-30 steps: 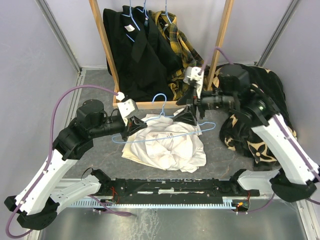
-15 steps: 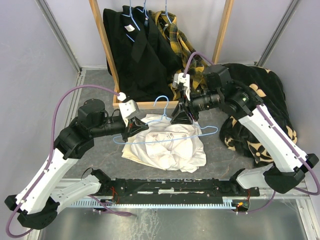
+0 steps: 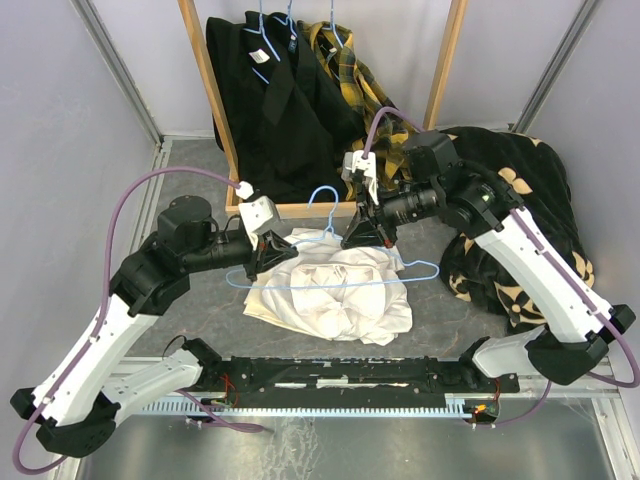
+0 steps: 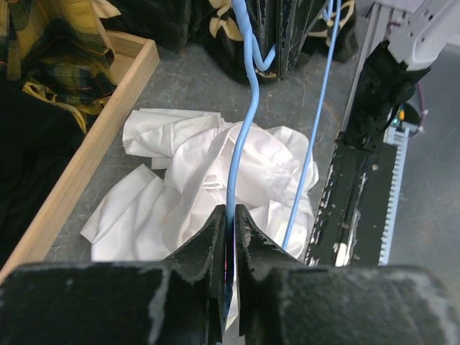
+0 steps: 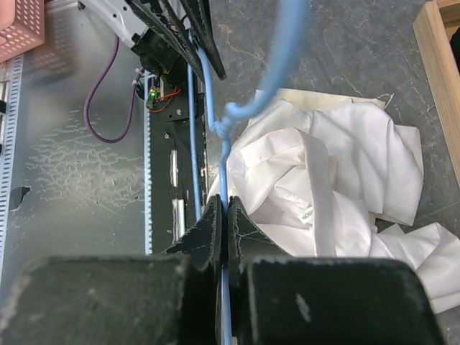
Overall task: Place the shirt on the hanger
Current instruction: Adjust the hanger.
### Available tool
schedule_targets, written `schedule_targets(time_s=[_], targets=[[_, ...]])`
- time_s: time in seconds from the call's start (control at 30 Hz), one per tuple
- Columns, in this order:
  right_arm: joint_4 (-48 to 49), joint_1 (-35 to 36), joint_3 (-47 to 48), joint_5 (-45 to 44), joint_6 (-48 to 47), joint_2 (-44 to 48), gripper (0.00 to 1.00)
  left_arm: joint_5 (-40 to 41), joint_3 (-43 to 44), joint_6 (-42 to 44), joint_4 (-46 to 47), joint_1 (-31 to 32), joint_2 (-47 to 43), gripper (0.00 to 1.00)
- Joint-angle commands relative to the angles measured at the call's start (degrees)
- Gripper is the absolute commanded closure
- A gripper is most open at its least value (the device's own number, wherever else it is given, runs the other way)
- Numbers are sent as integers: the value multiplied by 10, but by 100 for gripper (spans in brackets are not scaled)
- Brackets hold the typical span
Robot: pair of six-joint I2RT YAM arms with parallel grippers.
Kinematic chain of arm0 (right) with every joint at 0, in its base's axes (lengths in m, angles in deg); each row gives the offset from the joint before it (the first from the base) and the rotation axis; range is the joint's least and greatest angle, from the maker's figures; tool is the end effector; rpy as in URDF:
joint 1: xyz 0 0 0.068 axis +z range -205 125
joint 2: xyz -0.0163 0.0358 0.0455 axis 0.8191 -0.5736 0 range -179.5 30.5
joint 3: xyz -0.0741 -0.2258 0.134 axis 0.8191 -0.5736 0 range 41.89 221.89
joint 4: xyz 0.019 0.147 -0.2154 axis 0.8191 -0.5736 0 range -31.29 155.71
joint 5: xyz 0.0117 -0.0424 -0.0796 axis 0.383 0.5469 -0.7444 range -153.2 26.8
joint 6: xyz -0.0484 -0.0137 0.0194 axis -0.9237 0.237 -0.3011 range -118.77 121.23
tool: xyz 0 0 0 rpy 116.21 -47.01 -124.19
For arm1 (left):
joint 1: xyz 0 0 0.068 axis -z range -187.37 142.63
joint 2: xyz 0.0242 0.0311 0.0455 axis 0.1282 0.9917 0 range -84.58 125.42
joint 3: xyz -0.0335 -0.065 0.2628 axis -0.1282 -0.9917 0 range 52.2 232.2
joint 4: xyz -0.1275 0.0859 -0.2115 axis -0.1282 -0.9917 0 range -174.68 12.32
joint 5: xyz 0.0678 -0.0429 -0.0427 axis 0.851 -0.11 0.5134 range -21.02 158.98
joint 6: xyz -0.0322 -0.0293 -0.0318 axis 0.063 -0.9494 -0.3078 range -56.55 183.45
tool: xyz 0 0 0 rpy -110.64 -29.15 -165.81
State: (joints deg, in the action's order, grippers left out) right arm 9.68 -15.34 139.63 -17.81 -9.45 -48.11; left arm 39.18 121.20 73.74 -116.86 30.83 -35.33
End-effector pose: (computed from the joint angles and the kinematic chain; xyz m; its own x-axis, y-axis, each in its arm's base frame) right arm 0.1832 0.1847 0.4499 -0.2901 -0.4095 -0.8650 -0.9567 0.1035 0.2719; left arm 0.1126 -0.1108 0.4178 -0.0957 0.2725 -0.9574 0.9370 0.3492 0.0057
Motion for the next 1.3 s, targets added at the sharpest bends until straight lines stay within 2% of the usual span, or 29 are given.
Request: schedule_targets(time_s=[0.0,0.17,0.23,0.27,0.43,0.7,0.83,1.03,1.13,1.27], targets=[[20,1,2,-23,7,22,100,9,27,-46,47,1,-13,79],[79,1,-61,-42,37,77,100,87,23,-92,43,1,-24,58],[98,1,-84,-68,51,97,100,115,16,-107,42,1,-29,44],[108,1,-97,-82,58,107,100,124,12,-113,42,1,-33,41],[113,1,-138,-164,100,147,100,181,-10,-149,44,1,-47,35],[114,1,-215,-229,137,219,100,291,-21,-218,15,1,-35,32],[102,1,-229,-252,151,245,100,328,-34,-236,2,1,-23,29],[82,1,-246,-352,179,294,100,383,-62,-295,16,1,-22,29],[60,1,-245,-418,193,315,100,404,-89,-327,35,1,-35,20],[41,1,-241,-465,204,334,100,412,-119,-352,54,2,-22,19]])
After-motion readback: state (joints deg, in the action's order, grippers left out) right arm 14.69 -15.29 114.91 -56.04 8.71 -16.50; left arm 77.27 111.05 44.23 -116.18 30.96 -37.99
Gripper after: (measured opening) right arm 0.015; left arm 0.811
